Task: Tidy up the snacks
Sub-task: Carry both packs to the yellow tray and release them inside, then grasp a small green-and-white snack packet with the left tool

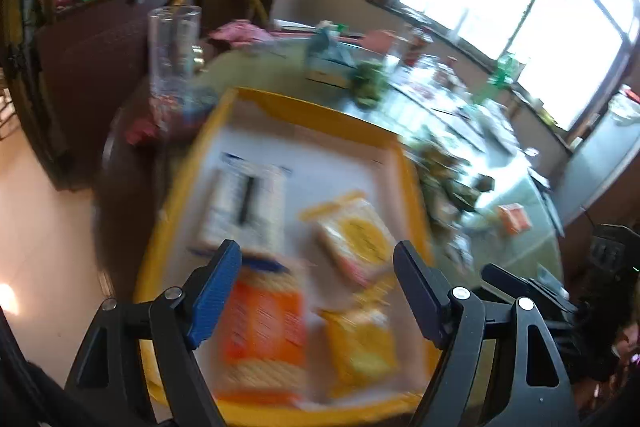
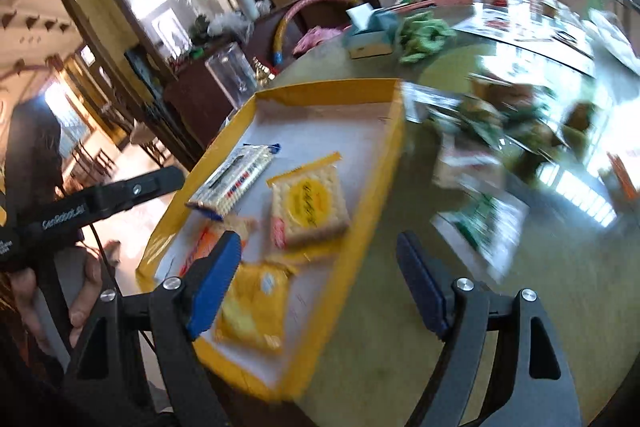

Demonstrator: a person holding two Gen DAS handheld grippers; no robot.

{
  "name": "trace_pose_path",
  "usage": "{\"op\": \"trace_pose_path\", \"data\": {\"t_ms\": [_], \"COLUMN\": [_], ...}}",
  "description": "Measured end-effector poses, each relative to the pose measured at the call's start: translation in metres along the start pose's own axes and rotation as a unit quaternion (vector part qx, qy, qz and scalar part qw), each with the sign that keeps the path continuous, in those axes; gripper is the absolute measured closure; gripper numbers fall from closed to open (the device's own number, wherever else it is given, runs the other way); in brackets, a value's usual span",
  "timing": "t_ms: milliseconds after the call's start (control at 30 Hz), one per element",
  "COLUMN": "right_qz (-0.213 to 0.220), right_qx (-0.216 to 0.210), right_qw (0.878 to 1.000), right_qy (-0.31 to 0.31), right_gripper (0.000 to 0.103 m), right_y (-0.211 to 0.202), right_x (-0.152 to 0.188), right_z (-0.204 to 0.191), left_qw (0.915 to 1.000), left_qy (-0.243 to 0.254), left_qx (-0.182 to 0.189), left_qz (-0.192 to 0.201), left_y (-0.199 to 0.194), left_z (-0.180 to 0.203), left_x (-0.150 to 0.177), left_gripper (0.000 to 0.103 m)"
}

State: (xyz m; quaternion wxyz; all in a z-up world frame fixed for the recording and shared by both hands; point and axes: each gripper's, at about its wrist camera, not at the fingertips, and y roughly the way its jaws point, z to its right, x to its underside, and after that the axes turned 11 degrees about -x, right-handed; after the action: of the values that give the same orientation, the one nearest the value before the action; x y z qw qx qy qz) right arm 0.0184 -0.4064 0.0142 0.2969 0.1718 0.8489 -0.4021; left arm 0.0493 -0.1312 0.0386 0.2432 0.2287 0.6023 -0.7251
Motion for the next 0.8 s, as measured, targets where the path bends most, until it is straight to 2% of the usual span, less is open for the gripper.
{"op": "trace_pose_path", "data": {"t_ms": [100,267,433,600,700,767,800], "right_qz": [0.017,0.048,0.077,0.094,0.096,0.095,0.094], "right_qx": [0.005,0.023,0.052,0.058,0.053,0.047,0.046], "right_qw": [1.0,0.996,0.988,0.98,0.979,0.979,0.979], "right_qy": [0.026,0.073,0.123,0.165,0.171,0.173,0.173], "right_gripper": [0.023,0.023,0.023,0.023,0.023,0.023,0.023], "right_y": [-0.03,-0.071,-0.104,-0.121,-0.123,-0.124,-0.124], "right_x": [0.016,0.034,0.047,0.057,0.06,0.061,0.061], "right_z": [0.023,0.066,0.107,0.139,0.149,0.153,0.155], "left_qw": [0.9995,0.9967,0.9918,0.9806,0.9724,0.9688,0.9677], "left_qy": [0.016,0.056,0.112,0.162,0.189,0.199,0.202], "left_qx": [0.027,0.046,0.025,0.014,-0.012,-0.032,-0.038], "left_qz": [-0.009,-0.035,-0.055,-0.109,-0.136,-0.144,-0.146], "left_y": [-0.001,0.011,0.034,0.08,0.113,0.126,0.129], "left_z": [0.031,0.082,0.13,0.177,0.198,0.204,0.206], "left_x": [0.01,0.018,0.018,0.004,-0.003,-0.003,-0.002], "left_gripper": [0.024,0.024,0.024,0.025,0.027,0.047,0.051]}}
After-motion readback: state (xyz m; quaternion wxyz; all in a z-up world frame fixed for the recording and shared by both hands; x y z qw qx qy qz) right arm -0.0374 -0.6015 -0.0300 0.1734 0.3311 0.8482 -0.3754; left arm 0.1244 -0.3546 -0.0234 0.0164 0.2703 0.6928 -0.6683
